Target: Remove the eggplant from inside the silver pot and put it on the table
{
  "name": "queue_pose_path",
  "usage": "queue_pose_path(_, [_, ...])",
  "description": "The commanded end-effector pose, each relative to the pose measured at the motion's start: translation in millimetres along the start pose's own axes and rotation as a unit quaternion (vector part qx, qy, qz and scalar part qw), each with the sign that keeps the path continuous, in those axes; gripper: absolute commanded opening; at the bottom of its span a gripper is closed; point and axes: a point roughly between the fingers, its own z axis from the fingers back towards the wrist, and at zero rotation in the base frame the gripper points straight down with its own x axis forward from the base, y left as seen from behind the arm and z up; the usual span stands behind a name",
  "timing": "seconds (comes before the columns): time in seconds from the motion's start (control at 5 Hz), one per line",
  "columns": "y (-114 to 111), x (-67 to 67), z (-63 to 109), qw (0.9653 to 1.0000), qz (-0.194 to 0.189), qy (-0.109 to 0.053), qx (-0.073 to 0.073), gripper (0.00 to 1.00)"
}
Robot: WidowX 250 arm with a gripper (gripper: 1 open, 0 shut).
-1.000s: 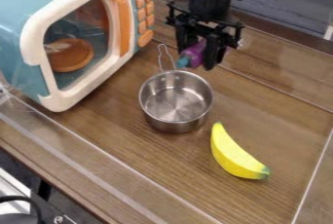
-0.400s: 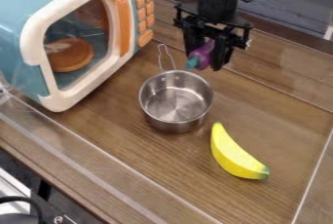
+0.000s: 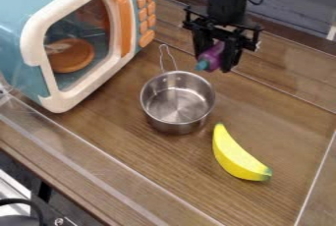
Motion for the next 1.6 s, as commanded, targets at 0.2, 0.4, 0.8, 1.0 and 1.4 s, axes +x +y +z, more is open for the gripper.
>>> queue_pose_path(0.2, [-7, 15.7, 14.0, 0.9994, -0.003, -0.035, 0.0, 0.0])
queue_pose_path(0.4, [-8, 19.1, 11.8, 0.9994, -0.002, -0.036, 0.0, 0.0])
queue_pose_path(0.8, [-9, 25.9, 7.5, 0.9993, 0.0, -0.037, -0.001, 0.0])
queue_pose_path(1.0, [-10, 29.4, 5.2, 0.9993, 0.0, -0.038, -0.001, 0.0])
queue_pose_path(1.4, [-10, 36.1, 0.2, 0.9992, 0.0, -0.04, -0.002, 0.0])
